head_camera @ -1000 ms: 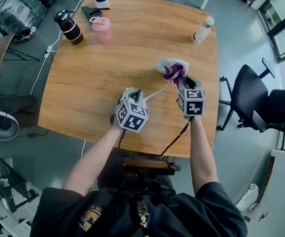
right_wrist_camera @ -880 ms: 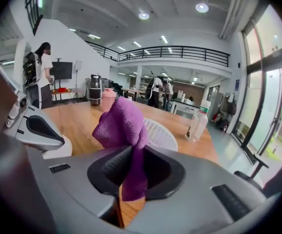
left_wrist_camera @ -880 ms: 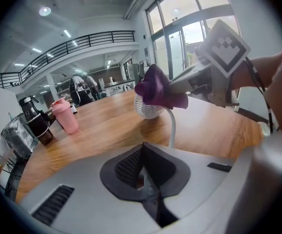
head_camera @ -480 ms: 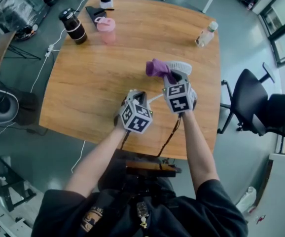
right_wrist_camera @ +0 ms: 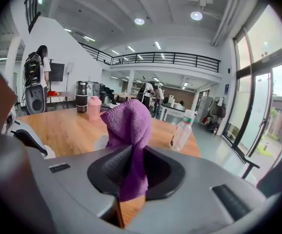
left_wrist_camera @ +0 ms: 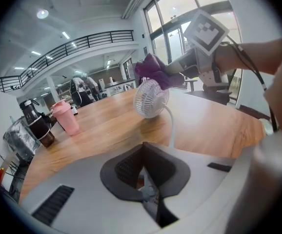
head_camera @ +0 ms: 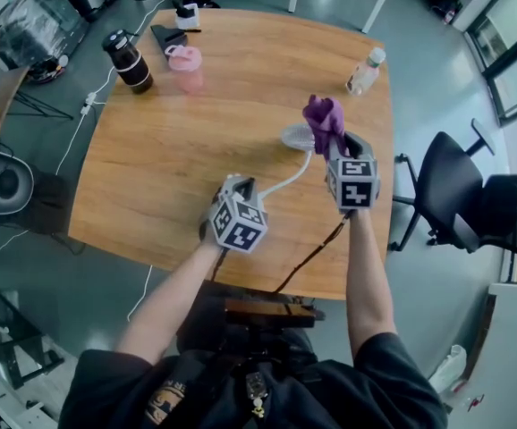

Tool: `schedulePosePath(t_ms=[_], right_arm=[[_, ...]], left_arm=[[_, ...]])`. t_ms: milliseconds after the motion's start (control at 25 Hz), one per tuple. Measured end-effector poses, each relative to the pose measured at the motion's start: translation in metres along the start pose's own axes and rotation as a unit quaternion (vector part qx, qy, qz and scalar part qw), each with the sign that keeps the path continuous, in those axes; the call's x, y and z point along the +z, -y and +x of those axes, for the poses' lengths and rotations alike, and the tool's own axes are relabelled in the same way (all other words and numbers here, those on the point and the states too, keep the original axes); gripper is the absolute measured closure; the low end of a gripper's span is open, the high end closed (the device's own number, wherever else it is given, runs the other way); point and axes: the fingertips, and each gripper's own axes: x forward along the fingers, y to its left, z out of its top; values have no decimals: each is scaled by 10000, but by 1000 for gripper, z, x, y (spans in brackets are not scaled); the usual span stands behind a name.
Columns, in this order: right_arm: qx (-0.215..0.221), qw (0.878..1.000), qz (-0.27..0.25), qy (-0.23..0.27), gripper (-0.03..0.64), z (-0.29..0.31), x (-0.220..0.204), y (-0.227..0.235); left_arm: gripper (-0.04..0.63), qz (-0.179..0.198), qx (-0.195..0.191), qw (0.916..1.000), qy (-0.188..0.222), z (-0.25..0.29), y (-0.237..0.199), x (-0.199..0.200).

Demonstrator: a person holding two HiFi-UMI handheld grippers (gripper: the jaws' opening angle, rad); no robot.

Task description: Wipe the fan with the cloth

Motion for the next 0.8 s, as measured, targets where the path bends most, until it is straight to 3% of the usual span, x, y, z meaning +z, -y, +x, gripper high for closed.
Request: schedulePosePath(t_ms=[440,800], right_arm=[[-2,9949,590,-818,541,46,-80,60],[625,9804,788,-1696,541,78,-127,26]], left_arm=[[591,-177,-26,9998,-77,1,0,2],[591,-488,-95,9981,-366,2,-1,-1]])
